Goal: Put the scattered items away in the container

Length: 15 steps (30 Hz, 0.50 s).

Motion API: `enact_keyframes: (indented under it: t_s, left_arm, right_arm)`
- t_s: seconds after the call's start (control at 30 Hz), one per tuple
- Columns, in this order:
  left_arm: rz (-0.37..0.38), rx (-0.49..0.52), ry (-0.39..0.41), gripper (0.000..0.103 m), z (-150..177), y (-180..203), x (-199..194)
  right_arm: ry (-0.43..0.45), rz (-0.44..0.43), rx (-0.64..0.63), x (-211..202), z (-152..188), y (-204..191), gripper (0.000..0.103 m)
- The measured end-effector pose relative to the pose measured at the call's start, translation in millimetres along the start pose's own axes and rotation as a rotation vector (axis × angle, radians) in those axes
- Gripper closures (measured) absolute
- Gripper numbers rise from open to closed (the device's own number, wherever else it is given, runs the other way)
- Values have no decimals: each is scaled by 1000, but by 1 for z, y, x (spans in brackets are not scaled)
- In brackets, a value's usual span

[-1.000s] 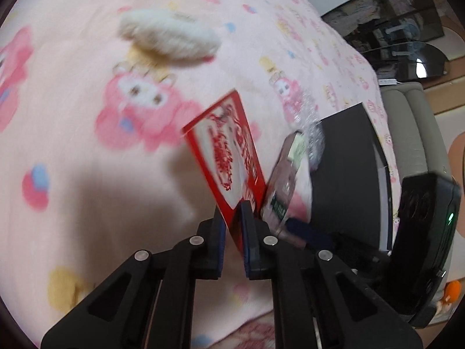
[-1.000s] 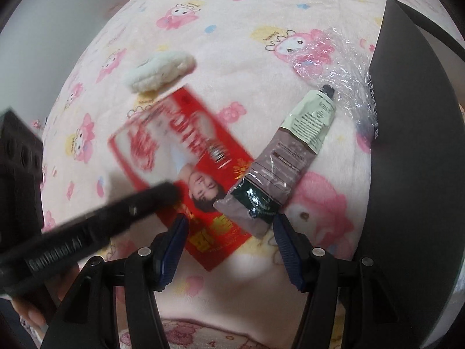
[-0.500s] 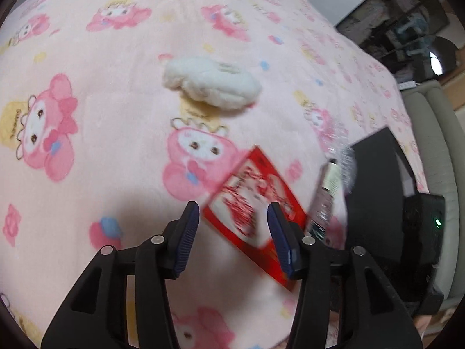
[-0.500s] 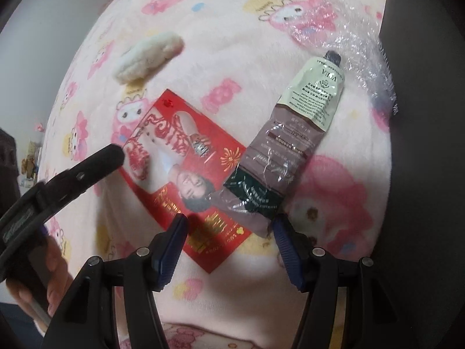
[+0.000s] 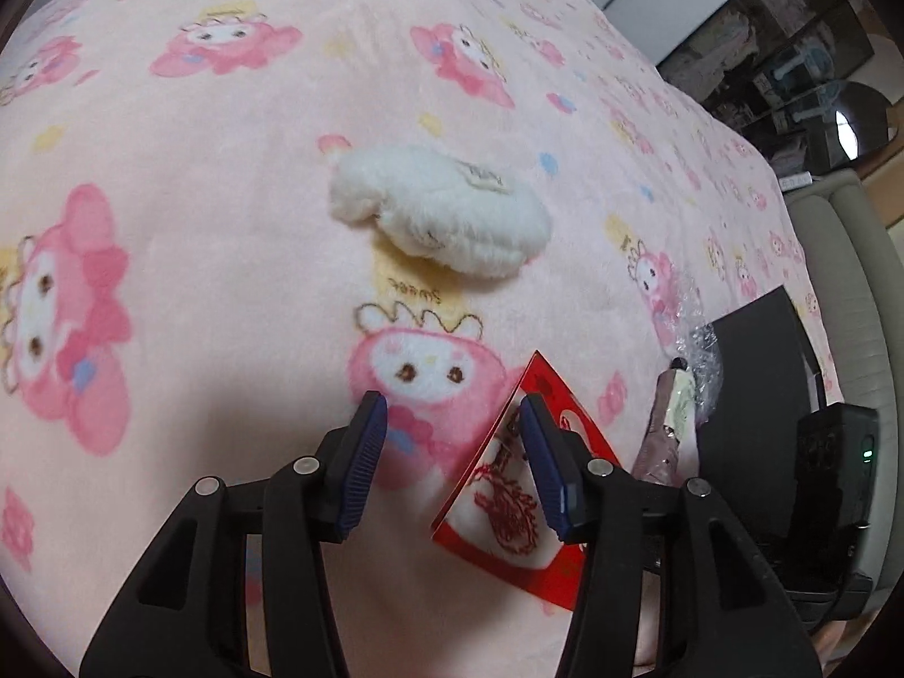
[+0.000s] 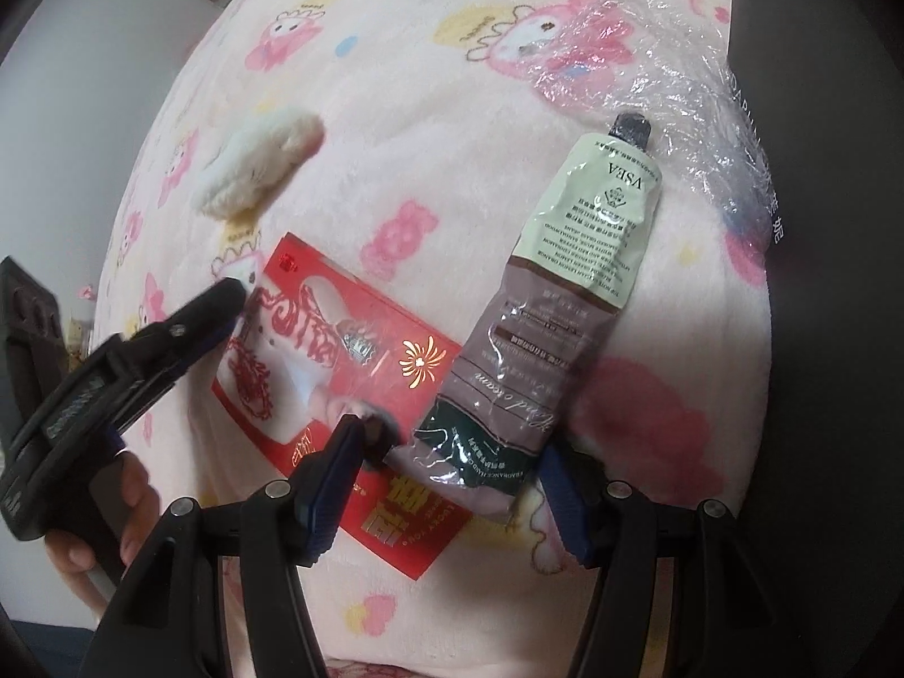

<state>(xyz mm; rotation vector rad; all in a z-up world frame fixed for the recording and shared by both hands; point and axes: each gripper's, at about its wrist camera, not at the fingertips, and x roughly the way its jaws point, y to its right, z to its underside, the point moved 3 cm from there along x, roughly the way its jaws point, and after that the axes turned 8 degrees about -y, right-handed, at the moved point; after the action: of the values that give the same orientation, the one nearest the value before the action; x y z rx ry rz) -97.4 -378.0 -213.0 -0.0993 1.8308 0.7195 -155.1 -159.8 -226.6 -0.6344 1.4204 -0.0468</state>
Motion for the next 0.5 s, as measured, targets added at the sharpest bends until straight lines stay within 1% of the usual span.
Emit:
enact_keyframes:
  t_s: [0.1,0.17,0.2,0.23,0.3,0.37,0.5]
  left_arm:
    - [-5,30,-7,53,1,5,6]
    - [5,53,-13,64,6,10,5]
    - [12,64,-22,72,9,12,3]
    - [15,76,-27,75,13,15,1]
    - [-16,107,-27,78,24,20,-3]
    - [-37,115,-36,79,34,21,-7]
    - [-22,88,-74,81,59,16,-17]
  right_arm:
    - [-25,7,-19,4,3,-2,44]
    - [-40,-1,-32,7,-5,-6,43]
    - [-44,-6,-35,8,-4,-7,43]
    - [-51,-7,-39,8,-3,-8,42]
    - [-65,-9,-46,9,-2,-9,42]
    - [-76,-16,-52,10,0,-10,42]
    - [-85,-15,-72,9,8,-15,42]
